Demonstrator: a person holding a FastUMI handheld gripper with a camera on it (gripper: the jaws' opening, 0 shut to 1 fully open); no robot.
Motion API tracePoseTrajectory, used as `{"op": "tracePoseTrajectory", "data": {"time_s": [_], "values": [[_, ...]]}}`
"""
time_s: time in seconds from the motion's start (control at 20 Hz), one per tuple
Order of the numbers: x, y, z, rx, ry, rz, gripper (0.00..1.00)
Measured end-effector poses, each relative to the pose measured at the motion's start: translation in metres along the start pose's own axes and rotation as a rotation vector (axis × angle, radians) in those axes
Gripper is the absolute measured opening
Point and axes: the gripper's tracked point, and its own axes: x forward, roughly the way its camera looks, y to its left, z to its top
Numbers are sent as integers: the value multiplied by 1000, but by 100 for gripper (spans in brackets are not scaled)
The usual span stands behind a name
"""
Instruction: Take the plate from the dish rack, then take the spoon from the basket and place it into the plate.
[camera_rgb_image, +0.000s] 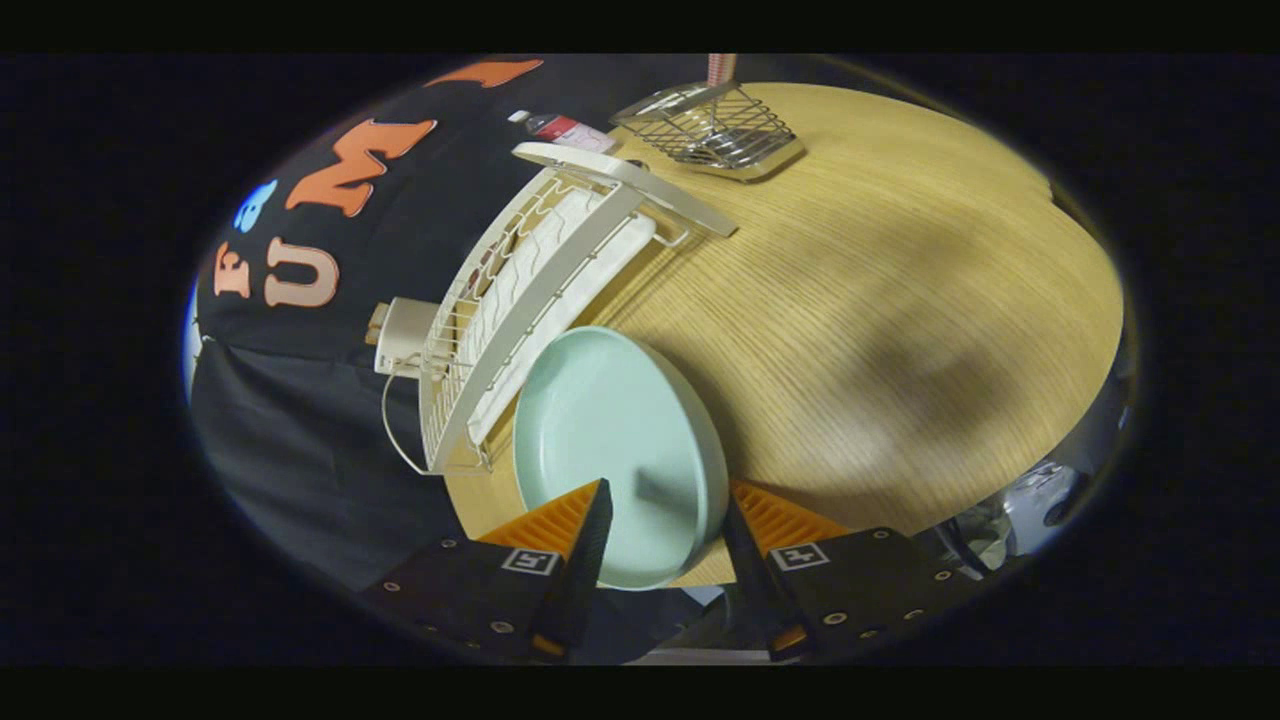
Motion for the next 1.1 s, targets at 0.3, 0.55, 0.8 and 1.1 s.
{"op": "tracePoseTrajectory", "data": {"time_s": [0.3,0.55,0.8,1.1], "values": [[-23,-27,29,-207,-82,-132,90],[-57,-53,80,-300,-222,-191,99],[-97,-72,147,-393,-409,-218,99],[-130,-55,231,-470,-662,-160,99]]}}
